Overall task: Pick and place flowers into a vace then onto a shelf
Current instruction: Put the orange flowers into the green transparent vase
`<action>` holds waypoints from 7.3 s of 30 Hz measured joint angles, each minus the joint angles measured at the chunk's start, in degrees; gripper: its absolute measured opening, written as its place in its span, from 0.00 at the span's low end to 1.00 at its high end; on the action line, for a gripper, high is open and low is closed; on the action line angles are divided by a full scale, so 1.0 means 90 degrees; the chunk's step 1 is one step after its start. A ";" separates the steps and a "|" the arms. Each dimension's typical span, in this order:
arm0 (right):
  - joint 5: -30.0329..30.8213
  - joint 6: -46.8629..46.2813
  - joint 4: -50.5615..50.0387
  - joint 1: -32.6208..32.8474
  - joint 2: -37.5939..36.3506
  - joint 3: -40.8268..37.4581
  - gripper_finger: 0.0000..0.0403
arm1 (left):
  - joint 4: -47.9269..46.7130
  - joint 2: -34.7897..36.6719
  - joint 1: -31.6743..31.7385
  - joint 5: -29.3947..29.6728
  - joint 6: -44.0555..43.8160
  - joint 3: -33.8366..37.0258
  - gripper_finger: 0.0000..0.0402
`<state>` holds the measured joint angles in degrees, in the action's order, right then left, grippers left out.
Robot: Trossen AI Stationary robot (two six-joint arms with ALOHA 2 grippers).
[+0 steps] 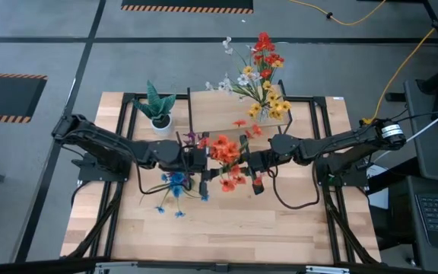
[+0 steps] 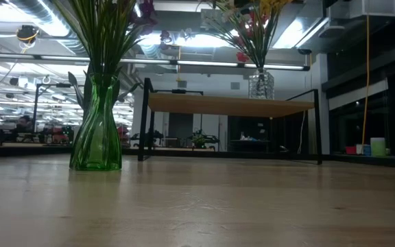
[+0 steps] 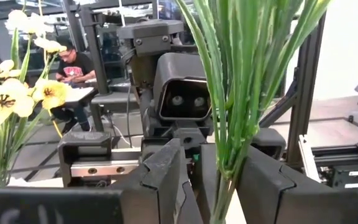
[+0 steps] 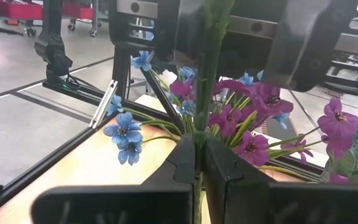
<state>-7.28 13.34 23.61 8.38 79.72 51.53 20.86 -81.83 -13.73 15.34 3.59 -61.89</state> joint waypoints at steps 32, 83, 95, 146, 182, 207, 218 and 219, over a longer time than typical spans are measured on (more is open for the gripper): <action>-0.0006 -0.0138 -0.0182 0.0000 0.0005 -0.0007 0.07 | -0.0780 0.0161 -0.0073 0.0015 -0.0160 -0.0007 0.03; 0.0412 -0.0449 -0.1645 0.0163 -0.1464 -0.0877 0.01 | -0.1983 0.3130 -0.2454 0.5284 -0.0128 0.1110 0.01; 0.0409 -0.0447 -0.1648 0.0163 -0.1464 -0.0877 0.01 | -0.1208 0.3134 -0.3705 0.5633 0.1203 0.1109 0.01; 0.0404 -0.0747 -0.1565 0.0180 -0.1460 -0.0874 0.00 | -0.2579 -0.0233 -0.4181 0.8294 -0.3255 0.1103 0.01; 0.0402 -0.0612 -0.1497 0.0180 -0.1183 -0.0869 0.00 | -0.4567 -0.1321 -0.3612 0.8324 -0.5852 0.1103 0.01; 0.0402 -0.0597 -0.1500 0.0180 -0.1183 -0.0869 0.00 | -0.5394 -0.1352 -0.3575 0.7266 -0.6671 0.1100 0.02; 0.0404 -0.0595 -0.1505 0.0178 -0.1185 -0.0869 0.00 | -0.5807 -0.1347 -0.3575 0.6777 -0.7324 0.1100 0.02; 0.0402 -0.0595 -0.1505 0.0178 -0.1185 -0.0869 0.00 | -0.5824 -0.1347 -0.3575 0.6776 -0.7324 0.1100 0.02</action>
<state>-3.66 7.99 10.07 9.99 69.06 43.70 -31.55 -93.95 -45.91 76.33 -62.33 -51.99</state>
